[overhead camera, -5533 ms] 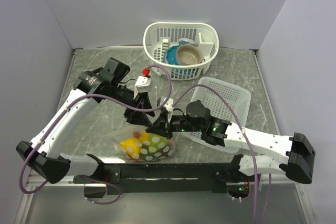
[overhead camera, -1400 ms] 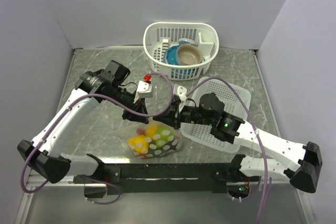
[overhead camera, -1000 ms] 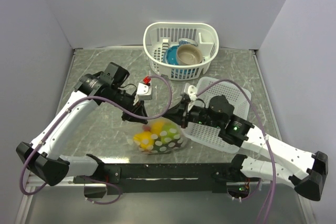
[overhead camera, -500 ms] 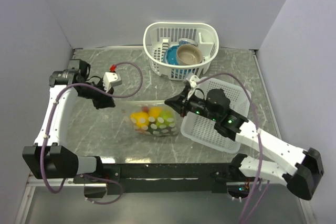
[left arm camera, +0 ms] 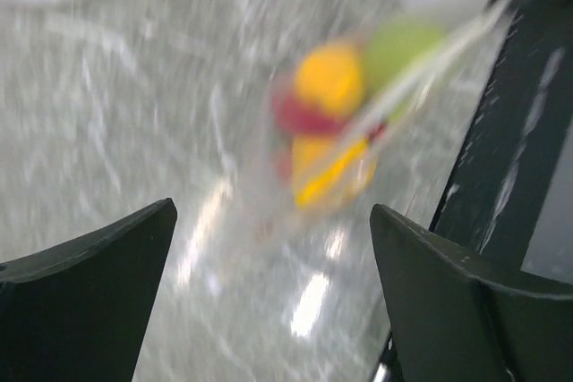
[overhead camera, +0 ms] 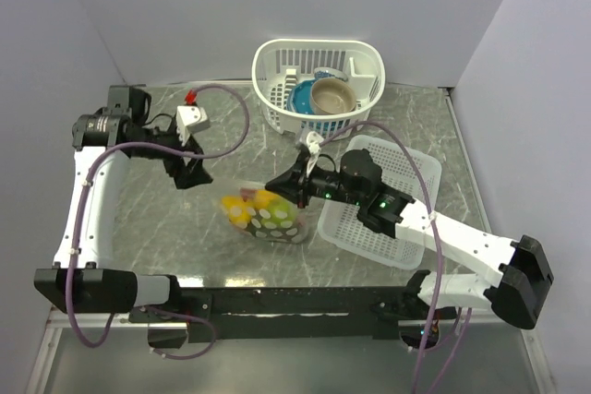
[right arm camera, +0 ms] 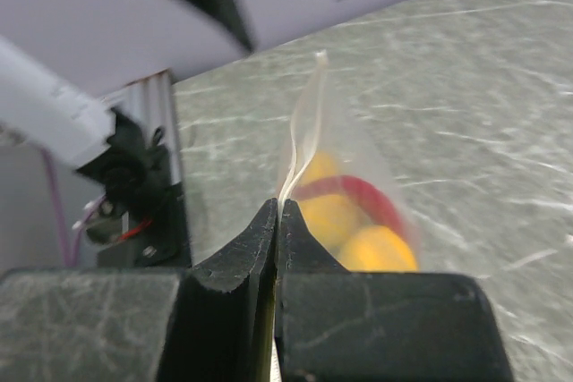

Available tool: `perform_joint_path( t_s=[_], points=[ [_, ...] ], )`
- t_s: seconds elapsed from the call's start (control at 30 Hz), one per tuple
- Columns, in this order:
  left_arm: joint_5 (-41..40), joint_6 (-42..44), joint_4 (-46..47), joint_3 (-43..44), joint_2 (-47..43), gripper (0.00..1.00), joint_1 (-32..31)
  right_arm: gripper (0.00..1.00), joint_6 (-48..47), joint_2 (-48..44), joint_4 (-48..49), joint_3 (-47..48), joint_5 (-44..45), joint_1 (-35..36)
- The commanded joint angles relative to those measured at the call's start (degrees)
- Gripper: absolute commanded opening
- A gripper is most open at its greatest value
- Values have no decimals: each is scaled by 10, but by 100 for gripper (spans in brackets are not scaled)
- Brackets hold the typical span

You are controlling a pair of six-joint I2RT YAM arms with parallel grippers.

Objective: Open the zip-top bag and remove the fake food

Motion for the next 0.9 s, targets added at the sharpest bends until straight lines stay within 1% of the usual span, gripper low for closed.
perform_joint_path(
  t_s=[0.0, 0.1, 0.17, 0.27, 0.37, 0.43, 0.5, 0.63, 0.67, 0.73, 0.77, 0.8, 0.87],
  points=[
    [92, -68, 13, 57, 25, 98, -51, 0, -25, -26, -8, 7, 3, 42],
    [74, -87, 45, 37, 33, 98, -80, 0, -16, -45, -6, -24, 12, 57],
    [61, -81, 46, 7, 40, 95, -107, 0, -9, -60, -4, -47, 19, 62],
    [38, -42, 24, -36, 44, 90, -130, 0, -6, -79, -3, -73, 30, 64],
    [23, -5, -14, -61, 48, 85, -131, 0, -6, -91, -11, -83, 35, 64],
    [12, -4, -15, -80, 43, 81, -132, 0, -5, -95, -11, -89, 35, 64],
    [0, 3, -14, -95, 35, 81, -134, 0, -5, -97, -11, -91, 36, 64],
    [-3, -3, -8, -95, 37, 80, -151, 0, -3, -90, -4, -89, 28, 65],
    [0, -16, 1, -92, 37, 79, -151, 0, 0, -89, -3, -87, 22, 65],
    [7, -29, 34, -79, 39, 77, -152, 0, 0, -84, -1, -83, 18, 69],
    [11, -50, 49, -74, 38, 77, -154, 0, 0, -83, -2, -81, 12, 71],
    [16, -59, 79, -67, 40, 78, -157, 0, 1, -81, -1, -79, 12, 73],
    [17, -80, 97, -59, 47, 78, -173, 0, -1, -77, -6, -74, 13, 79]
  ],
)
